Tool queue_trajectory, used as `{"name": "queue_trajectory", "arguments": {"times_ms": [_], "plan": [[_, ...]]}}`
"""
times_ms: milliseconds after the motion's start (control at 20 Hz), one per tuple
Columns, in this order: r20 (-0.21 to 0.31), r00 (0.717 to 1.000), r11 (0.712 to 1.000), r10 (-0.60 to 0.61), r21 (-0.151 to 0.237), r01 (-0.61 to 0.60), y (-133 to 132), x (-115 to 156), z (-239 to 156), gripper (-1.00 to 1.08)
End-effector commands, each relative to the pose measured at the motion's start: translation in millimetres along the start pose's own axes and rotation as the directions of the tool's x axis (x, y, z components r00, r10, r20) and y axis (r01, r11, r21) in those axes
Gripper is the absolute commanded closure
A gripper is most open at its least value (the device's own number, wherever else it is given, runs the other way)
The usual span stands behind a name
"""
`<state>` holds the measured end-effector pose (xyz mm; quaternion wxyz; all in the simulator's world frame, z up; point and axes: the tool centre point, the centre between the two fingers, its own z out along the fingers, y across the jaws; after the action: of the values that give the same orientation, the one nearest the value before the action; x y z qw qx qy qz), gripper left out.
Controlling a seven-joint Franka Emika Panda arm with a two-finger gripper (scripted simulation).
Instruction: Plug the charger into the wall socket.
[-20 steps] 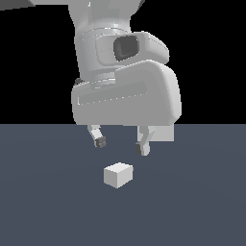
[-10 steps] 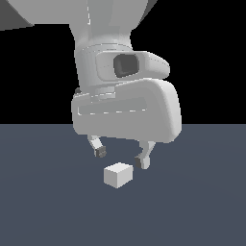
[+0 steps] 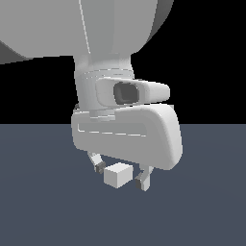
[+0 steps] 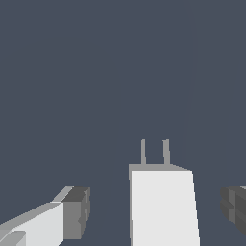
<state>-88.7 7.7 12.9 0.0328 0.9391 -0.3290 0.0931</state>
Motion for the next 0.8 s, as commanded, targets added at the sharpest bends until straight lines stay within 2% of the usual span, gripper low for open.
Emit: {"name": "queue_trajectory", "arguments": {"times_ms": [0,750], "plan": [[-0.001,1.0,1.0,0.0,0.001,0.0,-0.4,0.1,1.2,1.08],[-0.001,1.0,1.0,-0.014,0.004,0.014,1.3,2.6,-0.6,1.08]]}}
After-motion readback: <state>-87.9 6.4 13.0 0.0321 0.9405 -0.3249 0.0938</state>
